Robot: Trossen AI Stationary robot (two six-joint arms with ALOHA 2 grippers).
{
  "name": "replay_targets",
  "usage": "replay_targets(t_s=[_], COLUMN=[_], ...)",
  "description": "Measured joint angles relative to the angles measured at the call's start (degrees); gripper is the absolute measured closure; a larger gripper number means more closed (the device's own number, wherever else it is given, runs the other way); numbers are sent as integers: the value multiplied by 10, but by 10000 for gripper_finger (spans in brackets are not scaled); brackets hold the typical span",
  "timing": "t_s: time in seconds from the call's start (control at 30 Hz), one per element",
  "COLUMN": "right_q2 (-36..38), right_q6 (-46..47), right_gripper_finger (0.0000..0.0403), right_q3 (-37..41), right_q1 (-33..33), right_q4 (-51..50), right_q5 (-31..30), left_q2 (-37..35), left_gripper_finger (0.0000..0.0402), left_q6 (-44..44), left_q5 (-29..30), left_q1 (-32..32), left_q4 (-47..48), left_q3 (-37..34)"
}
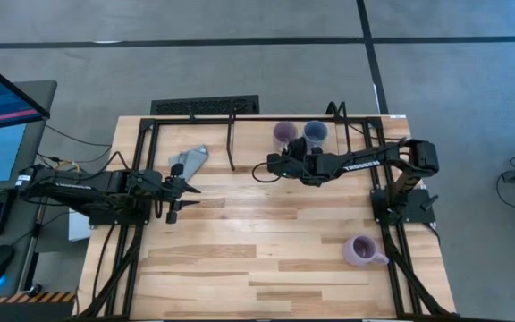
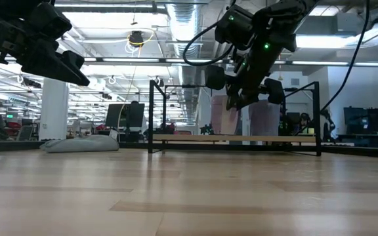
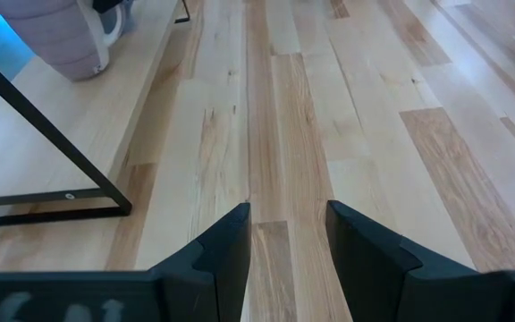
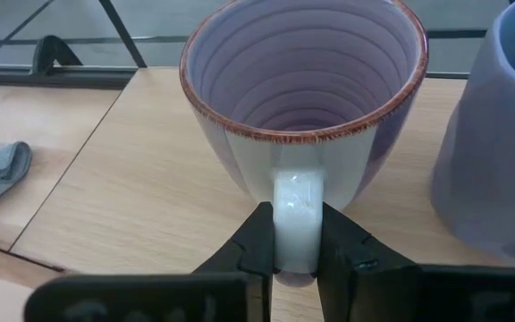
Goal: Stack small to large cups/mugs on shelf
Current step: Put the left purple cup on the shelf
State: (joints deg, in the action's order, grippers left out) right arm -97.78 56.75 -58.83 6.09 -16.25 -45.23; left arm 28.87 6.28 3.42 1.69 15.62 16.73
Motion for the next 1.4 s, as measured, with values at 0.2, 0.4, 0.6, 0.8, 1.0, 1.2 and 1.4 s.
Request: replay_targets(t_s=[0.2, 0.4, 0.6, 0.8, 1.0, 1.2, 1.4], right_q2=[0, 0, 0, 0, 0, 0, 0], right_q6=[1, 2, 2, 6, 18, 18, 17], right_gripper_finger=[333, 332, 331, 331, 331, 331, 330], right_q3=[0, 0, 0, 0, 0, 0, 0], right_q1=[0, 2, 2, 2, 2, 2, 2], right_q4=[0, 0, 0, 0, 0, 0, 0], right_q5=[1, 1, 2, 2, 3, 3, 4], left_q2=[0, 0, 0, 0, 0, 0, 0], left_gripper_finger=[262, 262, 262, 262, 262, 262, 262], left_q6=[0, 0, 0, 0, 0, 1, 1], left_q5=[0, 0, 0, 0, 0, 0, 0], left_q1=[0, 0, 0, 0, 0, 0, 0], left_q4=[0, 0, 0, 0, 0, 1, 1], left_q3=[0, 0, 0, 0, 0, 0, 0])
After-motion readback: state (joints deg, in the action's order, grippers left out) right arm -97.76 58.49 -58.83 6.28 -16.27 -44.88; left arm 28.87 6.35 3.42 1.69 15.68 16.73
